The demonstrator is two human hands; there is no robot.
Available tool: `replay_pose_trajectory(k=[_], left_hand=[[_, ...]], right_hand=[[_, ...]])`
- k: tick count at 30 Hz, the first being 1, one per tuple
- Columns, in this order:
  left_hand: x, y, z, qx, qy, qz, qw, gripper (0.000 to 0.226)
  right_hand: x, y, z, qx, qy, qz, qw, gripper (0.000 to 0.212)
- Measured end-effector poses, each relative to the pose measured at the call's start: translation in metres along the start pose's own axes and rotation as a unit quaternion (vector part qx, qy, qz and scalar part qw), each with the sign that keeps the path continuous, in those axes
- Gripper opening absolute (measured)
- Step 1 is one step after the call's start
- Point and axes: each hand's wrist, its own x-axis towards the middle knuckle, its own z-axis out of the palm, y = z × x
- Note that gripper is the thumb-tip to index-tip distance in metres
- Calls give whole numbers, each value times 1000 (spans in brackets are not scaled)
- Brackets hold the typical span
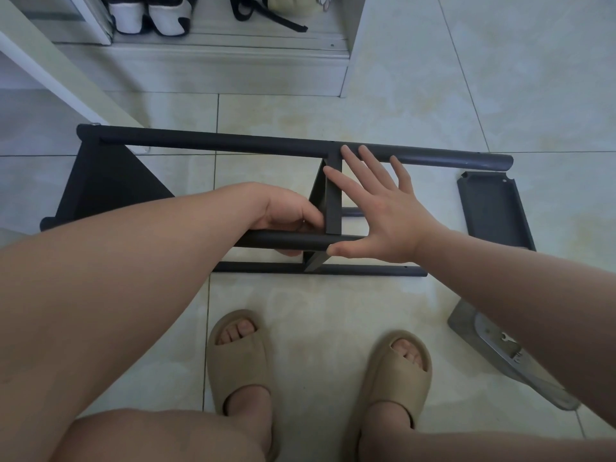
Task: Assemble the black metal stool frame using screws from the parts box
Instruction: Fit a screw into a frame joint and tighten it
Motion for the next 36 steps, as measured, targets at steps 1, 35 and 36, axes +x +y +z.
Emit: replay_pose_trajectory(k=[1, 35, 36], left_hand=[[0, 0, 0, 4, -2, 3, 1000, 26], [-92, -3, 57, 429, 315, 1, 846, 14], [-93, -1, 58, 426, 354, 17, 833, 13]], right_hand=[[0, 0, 0, 0, 0, 0, 1000, 113], [-50, -10, -33, -32, -127, 156, 979, 15], [-49, -9, -36, -22, -91, 161, 982, 13]])
